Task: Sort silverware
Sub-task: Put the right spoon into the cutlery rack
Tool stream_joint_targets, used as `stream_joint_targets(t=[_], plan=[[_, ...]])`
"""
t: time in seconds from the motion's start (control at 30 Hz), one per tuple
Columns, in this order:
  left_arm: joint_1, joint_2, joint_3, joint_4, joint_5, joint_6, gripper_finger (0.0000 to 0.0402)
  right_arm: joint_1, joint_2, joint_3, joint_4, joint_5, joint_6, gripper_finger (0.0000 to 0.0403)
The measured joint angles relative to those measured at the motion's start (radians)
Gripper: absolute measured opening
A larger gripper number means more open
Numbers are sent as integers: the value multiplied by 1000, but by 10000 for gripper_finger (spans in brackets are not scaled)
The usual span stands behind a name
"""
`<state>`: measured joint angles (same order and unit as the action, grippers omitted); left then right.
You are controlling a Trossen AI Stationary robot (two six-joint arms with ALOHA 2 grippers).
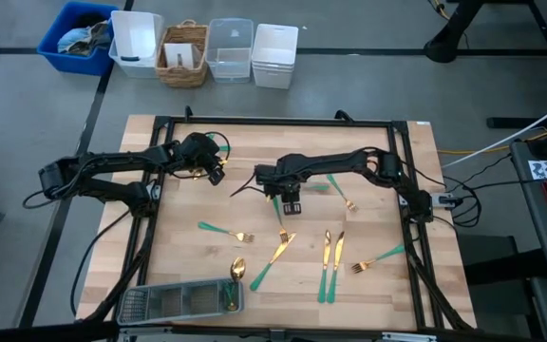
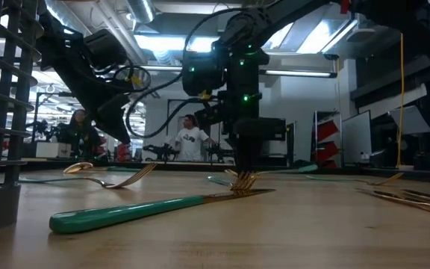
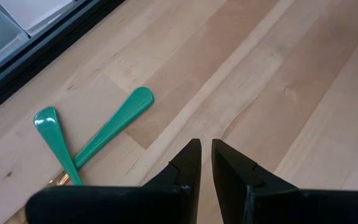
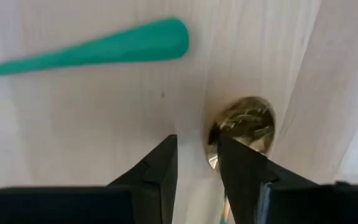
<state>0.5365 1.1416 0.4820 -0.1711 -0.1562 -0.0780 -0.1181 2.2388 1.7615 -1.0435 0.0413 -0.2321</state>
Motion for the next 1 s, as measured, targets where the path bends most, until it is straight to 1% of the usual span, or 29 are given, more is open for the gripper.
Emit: stream_joint_targets(t=[0.13, 0.37, 0.53, 0.63, 0.77, 0.83, 1.0], plan=[[0, 0, 0, 3, 0, 0, 31, 0, -37, 0, 2, -34, -1, 117], [0, 0, 0, 4, 0, 0, 31, 0, -65, 0, -54, -34, -1, 117], [0, 0, 0, 4, 0, 0, 31, 0, -65, -54, -58, -34, -18, 117], [0, 0, 0, 3, 0, 0, 31, -2, -65, -82, -39, -2, -29, 117], [0, 0, 0, 3, 0, 0, 31, -2, -65, -94, -18, 100, -34, 117], [0, 0, 0, 3, 0, 0, 31, -2, -65, -94, -13, 124, -38, 117], [0, 0, 0, 3, 0, 0, 31, -20, -64, -98, 2, 96, -38, 117]])
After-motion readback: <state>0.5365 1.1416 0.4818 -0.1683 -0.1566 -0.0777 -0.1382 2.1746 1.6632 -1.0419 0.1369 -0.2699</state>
